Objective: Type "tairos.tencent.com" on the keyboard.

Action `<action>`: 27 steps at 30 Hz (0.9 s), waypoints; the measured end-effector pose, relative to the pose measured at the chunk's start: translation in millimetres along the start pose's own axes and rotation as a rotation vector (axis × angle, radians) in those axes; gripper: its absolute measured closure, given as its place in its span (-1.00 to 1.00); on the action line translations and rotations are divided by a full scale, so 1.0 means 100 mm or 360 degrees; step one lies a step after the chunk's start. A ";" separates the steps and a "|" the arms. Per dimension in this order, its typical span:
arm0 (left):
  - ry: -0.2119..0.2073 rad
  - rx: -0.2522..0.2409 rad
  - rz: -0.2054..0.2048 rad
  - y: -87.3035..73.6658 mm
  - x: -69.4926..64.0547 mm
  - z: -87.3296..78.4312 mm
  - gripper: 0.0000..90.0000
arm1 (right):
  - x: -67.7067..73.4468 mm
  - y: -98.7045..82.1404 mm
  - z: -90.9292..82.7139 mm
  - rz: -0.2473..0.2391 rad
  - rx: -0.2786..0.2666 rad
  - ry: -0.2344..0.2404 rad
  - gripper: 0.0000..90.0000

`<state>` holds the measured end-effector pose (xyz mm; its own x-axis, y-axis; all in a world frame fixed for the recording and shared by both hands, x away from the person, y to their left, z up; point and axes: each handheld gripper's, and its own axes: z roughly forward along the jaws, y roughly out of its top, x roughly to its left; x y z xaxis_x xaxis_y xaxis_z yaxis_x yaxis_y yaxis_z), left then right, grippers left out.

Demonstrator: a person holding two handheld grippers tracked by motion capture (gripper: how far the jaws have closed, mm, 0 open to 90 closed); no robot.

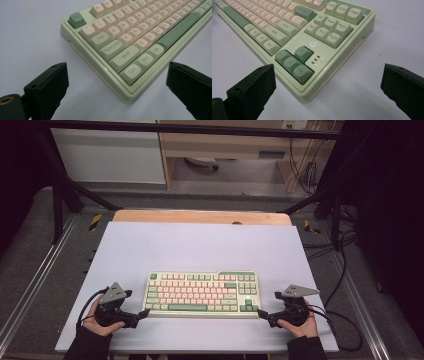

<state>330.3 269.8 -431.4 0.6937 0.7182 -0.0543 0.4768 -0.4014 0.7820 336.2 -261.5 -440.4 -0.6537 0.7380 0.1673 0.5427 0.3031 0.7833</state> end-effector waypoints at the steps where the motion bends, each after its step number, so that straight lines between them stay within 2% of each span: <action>1: 0.0001 -0.0001 -0.0001 0.00 0.00 0.00 -0.91 | 0.00 0.00 0.00 -0.0003 -0.0001 -0.0001 -0.99; 18: 0.0005 -0.0016 -0.0008 0.06 -0.04 -0.03 -0.86 | 0.00 0.00 -0.01 -0.0004 0.0003 -0.0012 -0.99; 27: 0.0023 -0.0048 -0.0039 0.13 -0.09 -0.04 -0.71 | 0.00 0.00 0.00 -0.0009 0.0014 -0.0015 -0.99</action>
<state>327.9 260.2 -418.0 0.6742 0.7357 -0.0650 0.4769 -0.3664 0.7989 335.9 -261.0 -440.8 -0.6518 0.7419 0.1571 0.5437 0.3127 0.7789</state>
